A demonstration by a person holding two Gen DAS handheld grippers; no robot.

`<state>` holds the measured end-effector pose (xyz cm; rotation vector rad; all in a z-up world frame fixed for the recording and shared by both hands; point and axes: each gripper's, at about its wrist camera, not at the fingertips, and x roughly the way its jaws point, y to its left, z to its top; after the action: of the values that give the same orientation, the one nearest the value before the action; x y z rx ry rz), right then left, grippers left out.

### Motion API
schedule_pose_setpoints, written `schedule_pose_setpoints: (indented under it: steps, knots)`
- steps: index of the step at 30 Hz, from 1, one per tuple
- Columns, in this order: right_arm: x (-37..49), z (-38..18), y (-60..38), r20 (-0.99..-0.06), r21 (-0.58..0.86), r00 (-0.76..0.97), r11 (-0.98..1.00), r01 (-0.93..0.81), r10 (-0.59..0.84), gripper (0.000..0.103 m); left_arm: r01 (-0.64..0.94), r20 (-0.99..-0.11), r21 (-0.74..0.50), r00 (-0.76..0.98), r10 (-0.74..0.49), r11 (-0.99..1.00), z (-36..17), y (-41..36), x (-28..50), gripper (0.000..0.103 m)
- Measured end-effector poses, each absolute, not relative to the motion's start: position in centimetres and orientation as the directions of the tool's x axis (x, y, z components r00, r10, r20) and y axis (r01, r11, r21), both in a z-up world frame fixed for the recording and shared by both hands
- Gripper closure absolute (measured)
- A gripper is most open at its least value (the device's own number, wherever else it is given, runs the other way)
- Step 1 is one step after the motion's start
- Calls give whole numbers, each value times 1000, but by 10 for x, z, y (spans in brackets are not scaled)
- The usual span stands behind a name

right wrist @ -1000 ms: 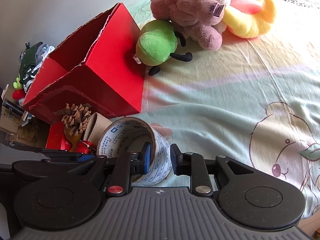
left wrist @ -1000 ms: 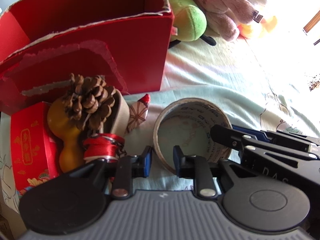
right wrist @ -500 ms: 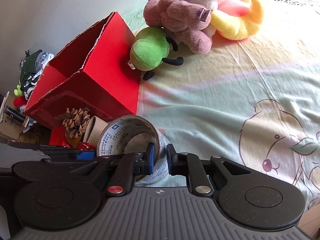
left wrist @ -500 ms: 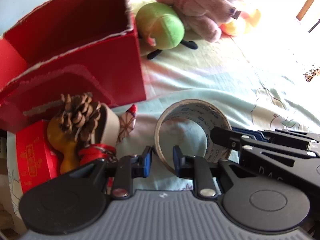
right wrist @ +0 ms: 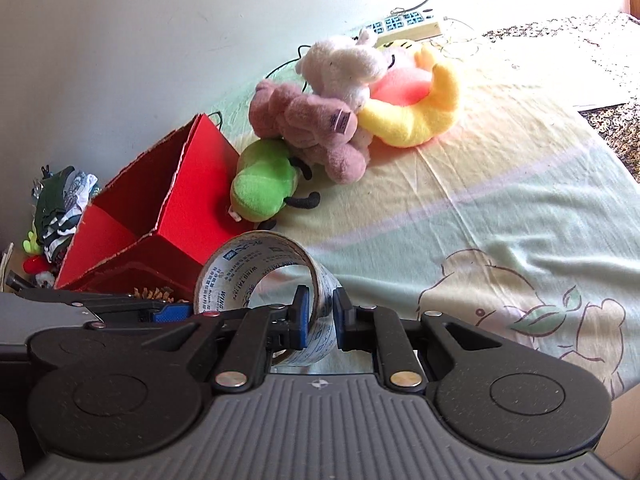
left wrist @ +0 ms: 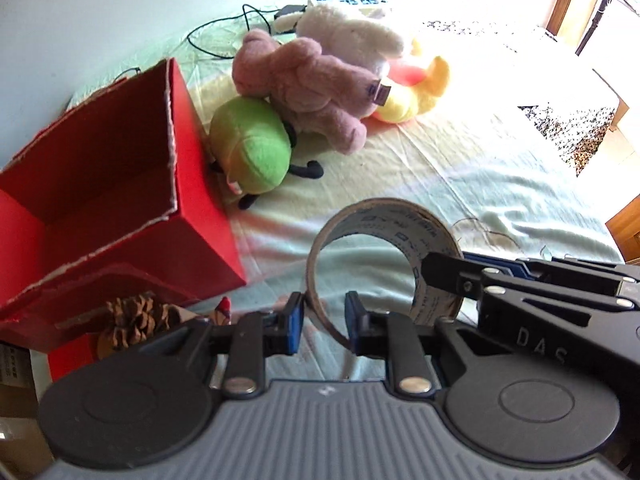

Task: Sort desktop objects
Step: 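Lift the tape roll up with the right gripper, then carry the tape roll over the red box and lower it inside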

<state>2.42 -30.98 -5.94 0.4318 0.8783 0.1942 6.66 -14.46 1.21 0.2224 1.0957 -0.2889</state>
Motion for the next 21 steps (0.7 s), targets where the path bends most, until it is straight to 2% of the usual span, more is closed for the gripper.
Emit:
schedule_pose_setpoints:
  steps: [11,21]
  knots:
    - [51,-12,-300,-583,462,729,884,-64,358,90,294,-814,75,569,-111,953,70,-127,90,84]
    - [93,35,-244,-497,423,778,890,-169,384,90,240,-751,53,649,-120,969,116,-60,126,84]
